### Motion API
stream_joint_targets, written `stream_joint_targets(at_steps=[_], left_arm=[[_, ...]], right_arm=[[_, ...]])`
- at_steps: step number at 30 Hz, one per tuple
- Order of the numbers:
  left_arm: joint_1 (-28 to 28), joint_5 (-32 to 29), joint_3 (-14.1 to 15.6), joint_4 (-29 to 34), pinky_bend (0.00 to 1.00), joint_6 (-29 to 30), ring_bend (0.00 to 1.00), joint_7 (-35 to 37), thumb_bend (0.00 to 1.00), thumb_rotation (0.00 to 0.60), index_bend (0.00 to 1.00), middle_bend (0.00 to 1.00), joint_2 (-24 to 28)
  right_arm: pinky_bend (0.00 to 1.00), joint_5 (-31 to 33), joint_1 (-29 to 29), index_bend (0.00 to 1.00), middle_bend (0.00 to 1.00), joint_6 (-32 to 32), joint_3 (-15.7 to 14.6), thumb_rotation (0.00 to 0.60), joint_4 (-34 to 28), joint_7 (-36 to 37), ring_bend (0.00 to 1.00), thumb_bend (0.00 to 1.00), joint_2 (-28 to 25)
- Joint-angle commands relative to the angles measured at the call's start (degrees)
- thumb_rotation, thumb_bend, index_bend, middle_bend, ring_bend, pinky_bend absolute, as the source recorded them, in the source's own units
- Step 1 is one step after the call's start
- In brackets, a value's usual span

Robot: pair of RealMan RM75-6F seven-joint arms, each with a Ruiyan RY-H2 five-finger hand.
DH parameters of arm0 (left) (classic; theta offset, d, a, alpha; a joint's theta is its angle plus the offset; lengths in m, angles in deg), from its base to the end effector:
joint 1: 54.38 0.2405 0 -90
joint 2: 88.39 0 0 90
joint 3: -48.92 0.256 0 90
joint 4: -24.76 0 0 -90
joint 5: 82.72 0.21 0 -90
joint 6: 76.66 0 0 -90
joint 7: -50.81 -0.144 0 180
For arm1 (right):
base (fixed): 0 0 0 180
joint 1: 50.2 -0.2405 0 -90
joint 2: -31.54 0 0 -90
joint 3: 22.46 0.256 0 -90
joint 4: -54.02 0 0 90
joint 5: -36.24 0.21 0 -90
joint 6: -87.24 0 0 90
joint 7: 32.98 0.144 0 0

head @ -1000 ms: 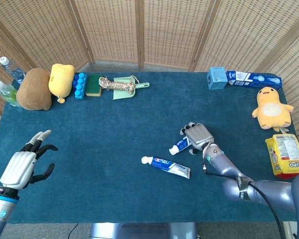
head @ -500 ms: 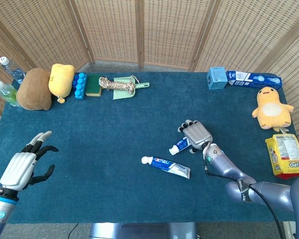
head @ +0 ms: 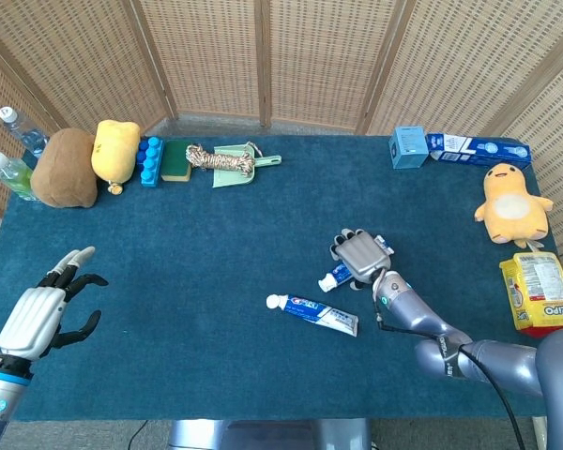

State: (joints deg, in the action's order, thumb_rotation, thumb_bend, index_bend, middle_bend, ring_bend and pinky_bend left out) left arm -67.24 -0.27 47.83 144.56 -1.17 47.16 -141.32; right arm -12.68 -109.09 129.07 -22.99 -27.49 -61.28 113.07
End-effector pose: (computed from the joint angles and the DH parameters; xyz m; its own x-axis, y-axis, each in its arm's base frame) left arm -0.2139 0.1949 0.1552 0.2046 0.1994 0.9583 0.9762 -0.1132 -0.1849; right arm -0.1503 -0.3837 -0.0075 0.7463 -0.3340 0.5758 -0.6587 -0.4951 0.5666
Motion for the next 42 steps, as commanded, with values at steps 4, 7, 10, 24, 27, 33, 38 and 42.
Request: stream_joint_targets(at_steps=[4, 7, 10, 24, 27, 33, 38, 42], left_arm=[[0.1, 0.4, 0.0, 0.0, 0.17, 0.1, 0.0, 0.3, 0.38, 0.6, 0.31, 0.01, 0.2], [0.3, 0.5, 0.0, 0.1, 0.17, 0.3, 0.0, 0.5, 0.38, 0.6, 0.31, 0.01, 0.5], [0.6, 0.6, 0.1, 0.2, 0.17, 0.5, 0.0, 0.7, 0.38, 0.6, 0.31, 0.01, 0.8], [0.7, 0.8, -0.1, 1.2, 0.17, 0.5, 0.0, 0.4, 0.38, 0.6, 0.31, 0.01, 1.3], [0.7, 0.8, -0.2, 1.6, 0.17, 0.5, 0.0, 0.2, 0.38, 0.6, 0.31, 0.01, 1.5], [0.9, 1.0, -0.2, 2.4, 0.17, 0.8, 0.0, 0.0, 0.38, 0.6, 0.31, 0.01, 1.9], [1.1, 1.4, -0.1, 2.7, 0.17, 1.0, 0.0, 0.4, 0.38, 0.6, 0.32, 0.0, 2.2], [1.4, 1.8, -0.1, 2.7, 0.17, 1.5, 0.0, 0.8, 0.38, 0.6, 0.32, 0.0, 2.4]], right_arm=[[0.26, 1.4, -0.8, 0.39, 0.25, -0.5, 0.3, 0.6, 0.4, -1.6, 0.14, 0.24, 1.1], [0.26, 1.9, -1.1, 0.4, 0.25, -0.9, 0.4, 0.6, 1.0, -2.3, 0.14, 0.24, 1.5], [0.26, 2.4, -1.4, 0.4, 0.25, -1.3, 0.7, 0.6, 1.6, -2.4, 0.14, 0.25, 1.7], [0.26, 2.3, -1.7, 0.38, 0.26, -2.9, 0.7, 0.6, 3.5, -2.0, 0.14, 0.24, 0.5], [0.26, 1.9, -1.6, 0.38, 0.26, -3.4, 0.8, 0.6, 4.0, -1.5, 0.14, 0.24, 0.4], [0.26, 1.1, -1.6, 0.38, 0.26, -4.5, 0.7, 0.6, 5.7, -0.7, 0.14, 0.24, 0.8], [0.26, 0.6, -1.5, 0.38, 0.26, -4.9, 0.5, 0.6, 6.5, -0.5, 0.14, 0.25, 1.4], [0.26, 0.4, -1.3, 0.38, 0.26, -4.8, 0.5, 0.6, 6.5, -0.3, 0.14, 0.26, 1.4]])
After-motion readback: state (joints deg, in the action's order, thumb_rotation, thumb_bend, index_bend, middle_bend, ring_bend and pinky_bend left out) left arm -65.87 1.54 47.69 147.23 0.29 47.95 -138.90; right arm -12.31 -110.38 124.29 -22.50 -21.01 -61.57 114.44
